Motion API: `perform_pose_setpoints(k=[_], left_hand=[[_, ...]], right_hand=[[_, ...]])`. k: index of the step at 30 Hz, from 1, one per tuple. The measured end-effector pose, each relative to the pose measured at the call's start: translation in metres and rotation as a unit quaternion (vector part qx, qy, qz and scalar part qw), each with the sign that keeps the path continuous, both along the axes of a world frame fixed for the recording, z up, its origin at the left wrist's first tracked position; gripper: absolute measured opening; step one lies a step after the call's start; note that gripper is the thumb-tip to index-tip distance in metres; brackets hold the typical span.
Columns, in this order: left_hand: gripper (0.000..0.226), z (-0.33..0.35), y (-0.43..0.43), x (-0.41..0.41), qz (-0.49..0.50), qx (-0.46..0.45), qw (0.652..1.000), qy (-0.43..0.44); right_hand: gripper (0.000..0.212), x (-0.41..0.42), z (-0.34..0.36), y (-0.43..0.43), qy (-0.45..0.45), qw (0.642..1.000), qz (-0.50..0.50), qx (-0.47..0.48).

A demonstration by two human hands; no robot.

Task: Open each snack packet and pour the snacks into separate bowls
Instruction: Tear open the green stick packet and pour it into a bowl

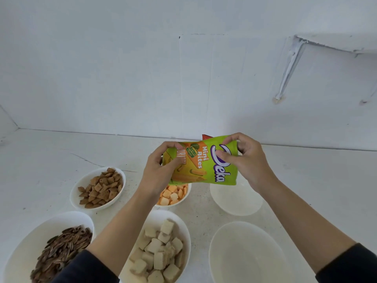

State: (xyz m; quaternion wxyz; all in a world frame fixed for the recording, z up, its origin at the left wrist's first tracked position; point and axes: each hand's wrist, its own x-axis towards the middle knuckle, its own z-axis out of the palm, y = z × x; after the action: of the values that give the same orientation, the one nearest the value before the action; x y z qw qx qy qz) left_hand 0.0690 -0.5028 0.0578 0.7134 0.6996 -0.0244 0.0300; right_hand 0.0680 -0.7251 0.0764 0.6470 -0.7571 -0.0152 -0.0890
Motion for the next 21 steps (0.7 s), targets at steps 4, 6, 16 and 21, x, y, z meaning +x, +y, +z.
perform_pose_setpoints(k=[4, 6, 16, 21], left_hand=[[0.022, 0.004, -0.009, 0.001, 0.003, 0.033, 0.999, 0.002], [0.024, 0.005, -0.013, 0.0, 0.008, 0.043, 0.999, -0.002], [0.027, -0.003, -0.026, -0.011, 0.041, 0.05, 0.998, 0.02], [0.028, 0.002, -0.023, -0.014, 0.032, 0.05, 0.998, 0.015]], right_hand=[[0.026, -0.001, 0.0, -0.017, 0.036, 0.999, 0.02, 0.028], [0.026, -0.001, -0.002, -0.021, 0.046, 0.998, 0.026, 0.03], [0.028, -0.008, -0.01, -0.03, 0.046, 0.998, 0.047, 0.003], [0.03, -0.014, -0.007, -0.031, 0.042, 0.997, 0.057, 0.007]])
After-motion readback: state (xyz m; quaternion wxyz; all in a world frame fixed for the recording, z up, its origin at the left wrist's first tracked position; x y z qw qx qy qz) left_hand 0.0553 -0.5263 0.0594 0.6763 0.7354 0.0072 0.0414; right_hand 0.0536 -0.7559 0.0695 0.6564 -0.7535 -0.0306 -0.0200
